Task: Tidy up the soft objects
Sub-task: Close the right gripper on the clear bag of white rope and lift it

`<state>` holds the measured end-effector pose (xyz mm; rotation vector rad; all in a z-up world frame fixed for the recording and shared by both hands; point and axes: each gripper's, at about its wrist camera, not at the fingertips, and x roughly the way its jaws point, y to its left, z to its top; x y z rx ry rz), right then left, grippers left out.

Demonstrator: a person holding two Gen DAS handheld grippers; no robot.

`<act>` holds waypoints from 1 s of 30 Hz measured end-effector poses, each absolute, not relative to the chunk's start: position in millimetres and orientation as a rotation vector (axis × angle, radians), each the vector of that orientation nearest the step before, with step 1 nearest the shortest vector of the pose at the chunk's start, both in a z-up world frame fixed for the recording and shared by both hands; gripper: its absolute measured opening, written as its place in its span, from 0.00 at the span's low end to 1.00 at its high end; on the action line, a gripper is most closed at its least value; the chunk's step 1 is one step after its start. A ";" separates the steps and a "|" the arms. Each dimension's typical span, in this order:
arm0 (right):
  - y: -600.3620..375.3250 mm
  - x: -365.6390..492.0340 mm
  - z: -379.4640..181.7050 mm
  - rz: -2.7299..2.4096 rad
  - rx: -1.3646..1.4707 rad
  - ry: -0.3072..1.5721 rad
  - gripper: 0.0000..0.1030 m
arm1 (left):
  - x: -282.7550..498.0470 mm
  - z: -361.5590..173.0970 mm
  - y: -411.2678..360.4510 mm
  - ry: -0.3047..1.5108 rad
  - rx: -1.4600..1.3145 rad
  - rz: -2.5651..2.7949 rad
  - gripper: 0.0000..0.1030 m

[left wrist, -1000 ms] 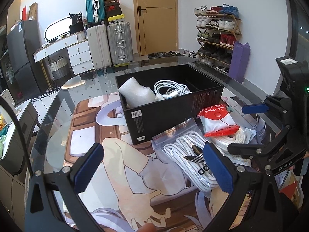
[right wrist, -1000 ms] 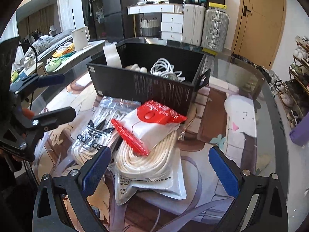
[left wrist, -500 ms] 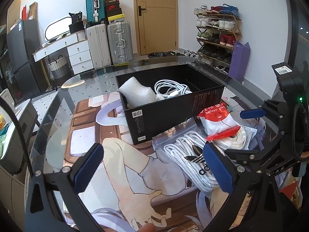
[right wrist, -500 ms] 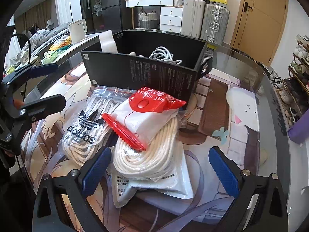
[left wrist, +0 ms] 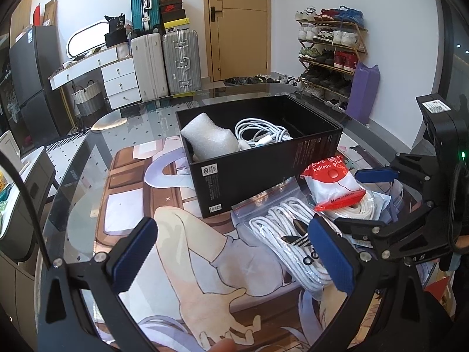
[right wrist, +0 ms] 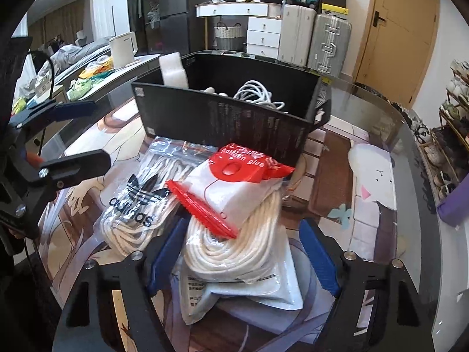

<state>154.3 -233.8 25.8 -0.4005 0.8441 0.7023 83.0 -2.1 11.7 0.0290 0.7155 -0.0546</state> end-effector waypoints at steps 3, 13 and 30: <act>-229.5 150.8 25.3 0.725 -0.421 0.834 0.60 | 82.7 11.8 -3.3 0.713 0.031 -0.056 1.00; -241.7 148.3 33.1 0.759 -0.425 0.834 0.47 | 84.0 10.3 -2.5 0.719 0.028 -0.055 1.00; -270.2 141.4 63.5 0.781 -0.384 0.803 0.38 | 84.9 7.9 -0.3 0.733 -0.002 -0.070 1.00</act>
